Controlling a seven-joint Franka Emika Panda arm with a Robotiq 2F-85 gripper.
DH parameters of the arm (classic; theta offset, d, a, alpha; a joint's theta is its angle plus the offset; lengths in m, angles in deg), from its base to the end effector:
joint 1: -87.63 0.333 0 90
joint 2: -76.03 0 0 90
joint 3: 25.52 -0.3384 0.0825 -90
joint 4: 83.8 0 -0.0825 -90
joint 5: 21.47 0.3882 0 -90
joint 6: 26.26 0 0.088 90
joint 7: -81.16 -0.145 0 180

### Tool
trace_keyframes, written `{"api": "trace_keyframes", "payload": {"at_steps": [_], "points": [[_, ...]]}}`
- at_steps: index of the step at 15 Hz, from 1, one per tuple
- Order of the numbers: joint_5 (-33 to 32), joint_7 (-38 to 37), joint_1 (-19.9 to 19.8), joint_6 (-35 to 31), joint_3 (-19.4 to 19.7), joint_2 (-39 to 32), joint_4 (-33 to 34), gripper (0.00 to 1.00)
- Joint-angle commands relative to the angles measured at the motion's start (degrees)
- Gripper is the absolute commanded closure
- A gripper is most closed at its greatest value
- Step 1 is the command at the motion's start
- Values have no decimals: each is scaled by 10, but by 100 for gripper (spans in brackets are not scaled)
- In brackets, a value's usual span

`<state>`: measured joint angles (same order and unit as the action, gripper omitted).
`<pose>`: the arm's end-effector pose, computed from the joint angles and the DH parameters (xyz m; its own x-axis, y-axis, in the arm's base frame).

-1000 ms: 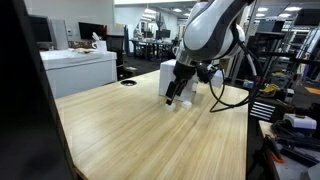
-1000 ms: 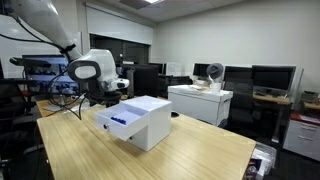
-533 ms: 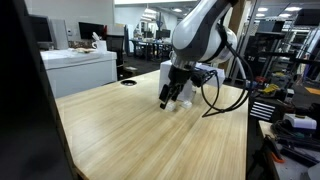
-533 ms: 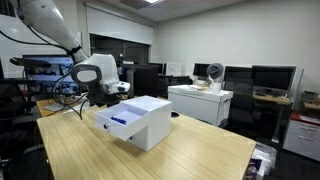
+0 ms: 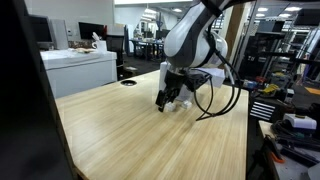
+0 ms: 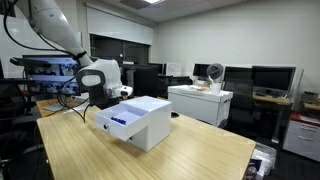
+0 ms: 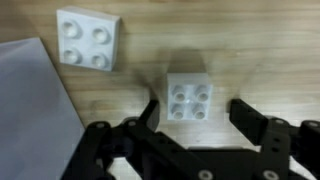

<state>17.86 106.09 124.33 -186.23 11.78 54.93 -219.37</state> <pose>0.5301 -0.0397 0.1975 0.9690 -0.1542 0.1930 -0.1497 -0.9880 -0.0378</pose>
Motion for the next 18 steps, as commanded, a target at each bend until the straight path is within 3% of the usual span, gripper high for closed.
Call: {"api": "trace_keyframes", "payload": {"at_steps": [1, 4, 7, 9, 10, 11, 12, 15, 16, 18], "points": [[-144, -90, -131, -15, -118, 26, 0, 54], [-293, -198, -209, 0, -181, 40, 2, 74], [-421, -300, -224, 5, -183, 46, 2, 93], [-512, -379, -213, 12, -162, 53, 2, 97], [-525, -399, -224, -1, -172, 61, -6, 97], [-535, -419, -228, -7, -174, 63, -8, 93], [-543, -436, -231, -5, -176, 70, -8, 66], [-547, -455, -241, 12, -190, 98, -10, 52], [-537, -445, -255, 24, -209, 118, -18, 36], [-517, -425, -277, 39, -236, 134, -31, 22]]}}
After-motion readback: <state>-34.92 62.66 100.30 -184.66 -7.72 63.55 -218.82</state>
